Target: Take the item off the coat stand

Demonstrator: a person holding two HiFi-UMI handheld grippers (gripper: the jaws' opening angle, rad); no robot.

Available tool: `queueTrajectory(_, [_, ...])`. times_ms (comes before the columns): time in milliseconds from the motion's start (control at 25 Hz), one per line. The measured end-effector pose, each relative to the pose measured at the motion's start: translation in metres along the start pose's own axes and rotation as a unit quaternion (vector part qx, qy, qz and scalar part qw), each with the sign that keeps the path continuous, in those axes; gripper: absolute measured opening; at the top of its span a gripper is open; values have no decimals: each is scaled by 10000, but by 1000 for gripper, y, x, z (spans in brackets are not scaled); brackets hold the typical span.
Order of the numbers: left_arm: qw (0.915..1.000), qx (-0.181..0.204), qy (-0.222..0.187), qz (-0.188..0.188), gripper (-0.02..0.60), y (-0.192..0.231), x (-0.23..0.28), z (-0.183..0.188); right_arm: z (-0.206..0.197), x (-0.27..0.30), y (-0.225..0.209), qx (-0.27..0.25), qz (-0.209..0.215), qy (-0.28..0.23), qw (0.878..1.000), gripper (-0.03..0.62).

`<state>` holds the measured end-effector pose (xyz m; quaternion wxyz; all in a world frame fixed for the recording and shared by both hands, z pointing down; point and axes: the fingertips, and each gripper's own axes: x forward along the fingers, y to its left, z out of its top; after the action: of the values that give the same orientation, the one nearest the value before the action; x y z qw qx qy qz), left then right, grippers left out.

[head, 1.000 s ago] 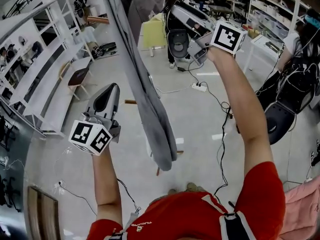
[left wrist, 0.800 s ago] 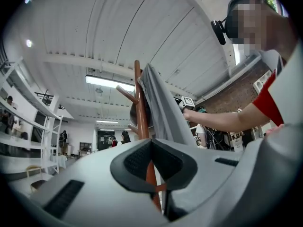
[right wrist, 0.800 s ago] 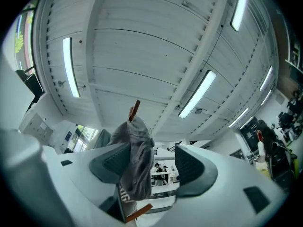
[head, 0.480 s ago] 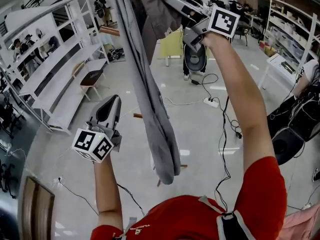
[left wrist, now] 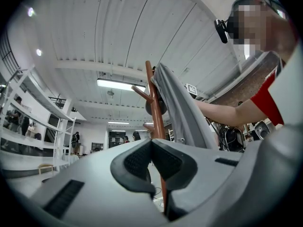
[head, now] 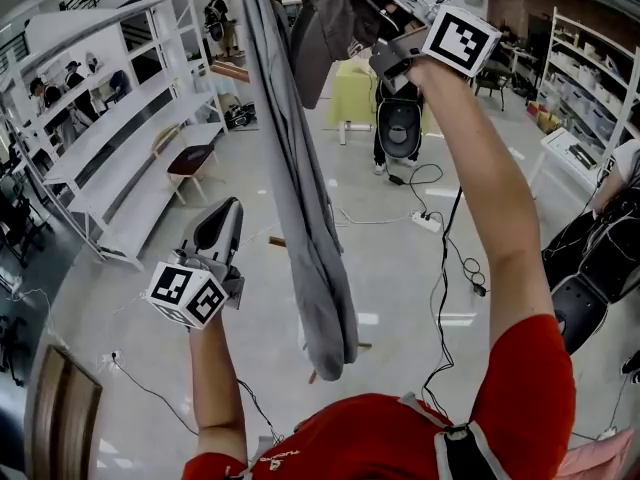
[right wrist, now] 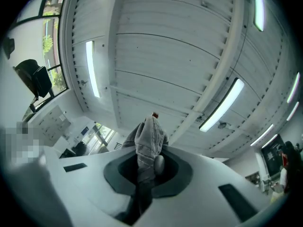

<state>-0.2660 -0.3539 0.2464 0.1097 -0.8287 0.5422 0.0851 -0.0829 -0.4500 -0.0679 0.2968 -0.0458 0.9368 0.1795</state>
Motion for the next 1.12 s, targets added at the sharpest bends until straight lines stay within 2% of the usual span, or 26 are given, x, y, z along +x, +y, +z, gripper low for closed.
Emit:
queueTrajectory(120, [10000, 42, -36, 6, 9, -4, 1, 2, 28, -6, -6, -205, -127, -174, 9996, 31])
queueTrajectory(280, [9999, 64, -118, -13, 9, -9, 0, 11, 45, -22, -22, -109, -651, -206, 9976, 31])
queueTrajectory(440, [9997, 42, -230, -56, 9, -20, -3, 20, 52, -43, -12, -369, -645, -111, 9972, 31])
queueTrajectory(800, [9985, -80, -521, -170, 9, -59, -14, 33, 1, -136, 31, -309, -1241, 615, 9899, 31])
queueTrajectory(960, [9984, -119, -467, -301, 9, -80, -14, 32, -29, -165, 69, -358, -1149, 887, 9888, 31])
queueTrajectory(1120, [9974, -139, -540, -446, 9, -100, -19, 15, -66, -199, 121, -380, -1118, 961, 9883, 31])
